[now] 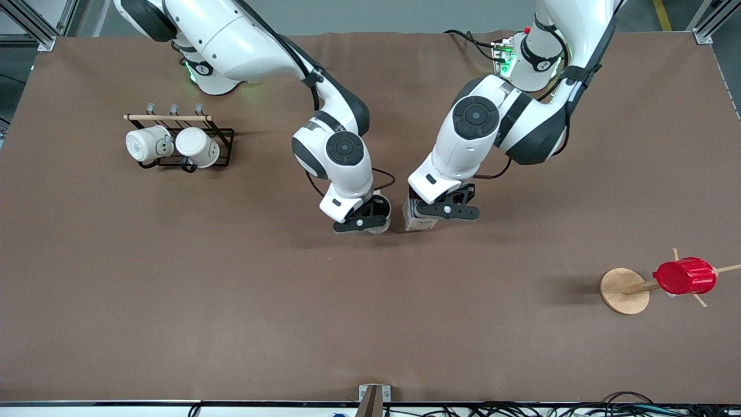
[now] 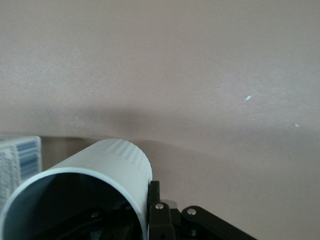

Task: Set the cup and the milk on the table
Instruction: 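Lower the mug and open the right gripper while the left gripper holds the carton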

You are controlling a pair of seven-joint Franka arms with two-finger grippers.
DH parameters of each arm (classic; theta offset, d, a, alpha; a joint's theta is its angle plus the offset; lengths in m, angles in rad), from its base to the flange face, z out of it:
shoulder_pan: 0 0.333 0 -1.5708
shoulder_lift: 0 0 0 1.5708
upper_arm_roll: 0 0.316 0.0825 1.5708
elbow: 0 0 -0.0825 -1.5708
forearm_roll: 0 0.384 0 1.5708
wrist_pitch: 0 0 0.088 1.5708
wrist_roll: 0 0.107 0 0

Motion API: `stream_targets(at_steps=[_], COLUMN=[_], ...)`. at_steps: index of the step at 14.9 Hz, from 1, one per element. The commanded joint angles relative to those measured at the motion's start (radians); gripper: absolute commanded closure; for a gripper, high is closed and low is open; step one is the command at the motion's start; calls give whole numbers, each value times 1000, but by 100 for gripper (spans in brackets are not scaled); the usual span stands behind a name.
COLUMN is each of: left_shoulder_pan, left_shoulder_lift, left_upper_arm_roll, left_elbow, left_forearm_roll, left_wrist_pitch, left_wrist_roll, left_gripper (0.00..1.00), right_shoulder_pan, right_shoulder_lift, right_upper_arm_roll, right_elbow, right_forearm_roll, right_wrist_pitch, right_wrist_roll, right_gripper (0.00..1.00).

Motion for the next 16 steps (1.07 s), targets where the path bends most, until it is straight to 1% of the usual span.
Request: stream_targets(at_steps=[1, 2, 3, 5, 6, 8, 10, 11, 12, 14, 16], left_shoulder_pan=[-22, -22, -22, -22, -22, -22, -23, -23, -23, -31, -37], left_shoulder_lift=[39, 48, 57, 64, 70, 77, 93, 97, 99, 108, 125], left_upper_arm_roll=[3, 0, -1, -1, -1, -1, -3, -3, -3, -3, -3], left_elbow=[49, 53, 59, 63, 67, 75, 76, 76, 78, 81, 113], left_forearm_roll=[36, 72, 96, 104, 104, 104, 101, 101, 101, 101, 101], left_wrist_pitch=[-26, -25, -26, -26, -26, -25, -25, -23, -23, -18, -18], left_wrist_roll=[-15, -13, -12, 9, 19, 25, 26, 26, 28, 29, 33], left_gripper=[33, 33, 33, 33, 33, 33, 32, 32, 32, 32, 32], right_shoulder_pan=[10, 11, 13, 13, 13, 10, -3, -9, -32, -73, -137], right_shoulder_lift=[28, 28, 30, 33, 31, 27, -1, -21, -39, -105, -185], right_upper_arm_roll=[-2, -2, -2, -2, -2, -2, -1, -2, -1, -2, -2], right_elbow=[20, 18, 18, 18, 18, 21, 23, 18, 11, -9, -37], right_forearm_roll=[-63, -70, -70, -70, -72, -69, -64, -63, -63, -64, -66], right_wrist_pitch=[15, 15, 15, 15, 13, 12, -1, -4, -5, -60, -102], right_wrist_roll=[58, 59, 59, 59, 59, 59, 59, 58, 58, 55, 41], right_gripper=[95, 91, 81, 57, 39, 25, 4, 0, 0, 0, 0])
